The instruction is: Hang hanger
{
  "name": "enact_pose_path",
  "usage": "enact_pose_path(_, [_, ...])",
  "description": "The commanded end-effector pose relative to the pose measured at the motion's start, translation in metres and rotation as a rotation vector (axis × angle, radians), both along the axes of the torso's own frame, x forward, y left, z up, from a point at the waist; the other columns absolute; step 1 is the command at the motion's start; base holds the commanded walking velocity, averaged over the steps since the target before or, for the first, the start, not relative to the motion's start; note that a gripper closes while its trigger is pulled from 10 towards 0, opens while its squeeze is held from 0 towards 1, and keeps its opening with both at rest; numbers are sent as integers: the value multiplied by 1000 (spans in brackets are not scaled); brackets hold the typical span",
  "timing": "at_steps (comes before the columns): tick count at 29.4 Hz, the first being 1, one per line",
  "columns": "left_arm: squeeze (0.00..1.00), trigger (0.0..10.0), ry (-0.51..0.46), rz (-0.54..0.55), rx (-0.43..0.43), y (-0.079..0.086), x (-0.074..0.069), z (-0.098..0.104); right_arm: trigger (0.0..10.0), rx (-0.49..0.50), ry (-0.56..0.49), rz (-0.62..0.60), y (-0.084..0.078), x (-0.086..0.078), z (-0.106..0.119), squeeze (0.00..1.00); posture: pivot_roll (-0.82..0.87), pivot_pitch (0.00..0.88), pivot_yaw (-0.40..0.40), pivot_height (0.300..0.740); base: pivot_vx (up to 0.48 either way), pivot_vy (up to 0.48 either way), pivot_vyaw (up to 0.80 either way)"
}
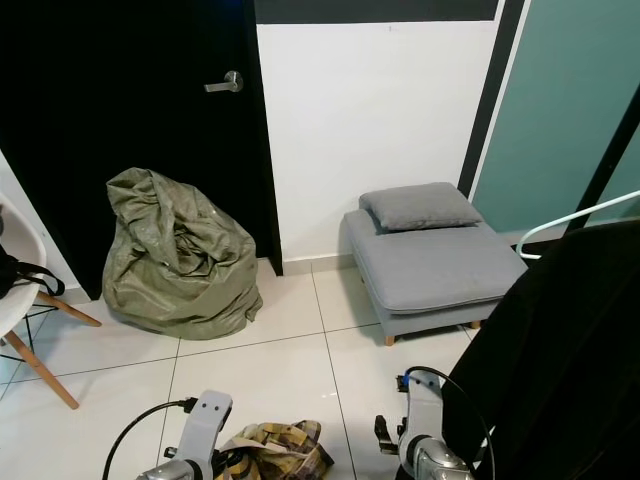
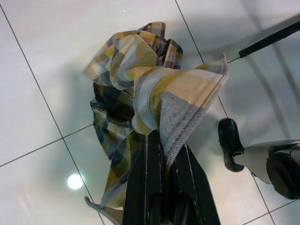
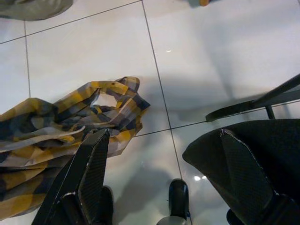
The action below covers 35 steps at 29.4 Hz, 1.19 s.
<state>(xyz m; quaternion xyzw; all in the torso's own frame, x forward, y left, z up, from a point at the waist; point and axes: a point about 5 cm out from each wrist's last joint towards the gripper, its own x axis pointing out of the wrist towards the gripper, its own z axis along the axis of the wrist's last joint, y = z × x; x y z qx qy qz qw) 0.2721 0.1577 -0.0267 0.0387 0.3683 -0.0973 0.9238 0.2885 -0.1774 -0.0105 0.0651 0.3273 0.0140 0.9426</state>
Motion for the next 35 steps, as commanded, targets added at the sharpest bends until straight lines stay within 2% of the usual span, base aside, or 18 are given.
enact_pose_path(1, [0,10000,-3,7,-15,0,0,0,10000,12,17,3,2,-3,-3,0,55,99,17,740,0,0,0])
enact_pose_path(4, [0,10000,13,-9,10,1,-1,-1,10000,-34,17,30,4,-2,-3,0,58,96,29,740,0,0,0])
enact_pose_path(8, [0,10000,25,5,-5,2,-2,-2,10000,-108,-1,73,5,0,-1,0,53,103,34,740,0,0,0])
enact_pose_path(12, [0,10000,22,-13,6,1,-1,-1,10000,-89,-13,56,4,0,0,0,51,90,41,740,0,0,0])
enact_pose_path(15, [0,10000,22,-32,15,0,0,-1,10000,-11,-1,-3,1,-3,-2,0,55,94,39,740,0,0,0])
enact_pose_path(17, [0,10000,21,-40,20,-1,0,-1,10000,-6,1,-8,1,-3,-2,0,54,91,38,740,0,0,0])
enact_pose_path(26, [0,10000,23,-27,19,0,0,-1,10000,5,5,0,3,-2,-2,0,54,94,35,740,0,0,0])
enact_pose_path(30, [0,10000,22,-25,19,1,0,-1,10000,-40,2,33,3,-1,-1,0,47,86,36,740,0,0,0])
enact_pose_path(35, [0,10000,18,-35,33,1,0,-1,10000,-36,-2,24,3,-2,-2,0,52,82,36,740,0,0,0])
